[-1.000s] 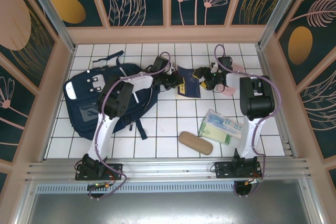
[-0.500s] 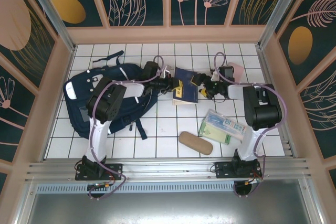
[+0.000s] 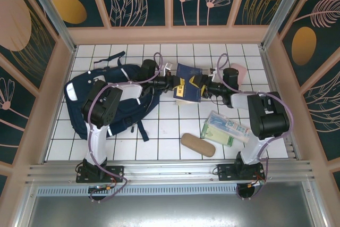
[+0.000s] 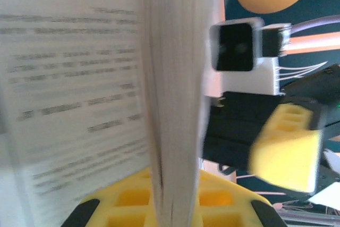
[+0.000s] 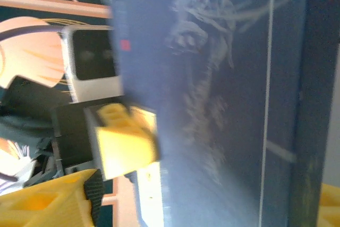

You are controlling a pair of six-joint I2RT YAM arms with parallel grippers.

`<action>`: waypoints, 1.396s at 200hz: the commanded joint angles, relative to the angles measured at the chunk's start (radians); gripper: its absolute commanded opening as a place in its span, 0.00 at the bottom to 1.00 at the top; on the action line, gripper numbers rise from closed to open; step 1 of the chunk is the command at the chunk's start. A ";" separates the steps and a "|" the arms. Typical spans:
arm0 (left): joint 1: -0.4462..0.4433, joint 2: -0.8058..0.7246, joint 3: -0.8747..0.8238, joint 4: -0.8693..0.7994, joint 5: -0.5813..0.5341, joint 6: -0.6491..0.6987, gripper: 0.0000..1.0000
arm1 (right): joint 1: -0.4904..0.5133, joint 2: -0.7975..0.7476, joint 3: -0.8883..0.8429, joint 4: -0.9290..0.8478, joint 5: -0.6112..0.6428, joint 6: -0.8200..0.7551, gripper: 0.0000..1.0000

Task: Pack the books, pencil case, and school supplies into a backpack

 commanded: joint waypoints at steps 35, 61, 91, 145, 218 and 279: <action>0.001 -0.056 0.069 -0.206 0.020 0.186 0.00 | 0.047 -0.037 -0.004 0.077 -0.054 0.007 0.51; 0.001 -0.067 0.077 -0.224 0.033 0.201 0.00 | 0.059 -0.039 0.003 0.044 -0.036 -0.020 0.39; 0.001 -0.085 0.075 -0.267 0.049 0.235 0.00 | 0.059 -0.046 -0.013 0.083 -0.035 -0.011 0.27; 0.008 -0.128 0.113 -0.488 -0.057 0.367 0.23 | 0.060 -0.108 -0.036 0.006 0.071 -0.061 0.00; 0.166 -0.372 0.049 -0.799 -0.676 0.227 0.55 | 0.065 -0.219 0.009 -0.542 0.525 -0.257 0.00; 0.328 -0.409 -0.026 -0.827 -0.796 0.142 0.59 | 0.083 -0.201 -0.015 -0.523 0.534 -0.258 0.00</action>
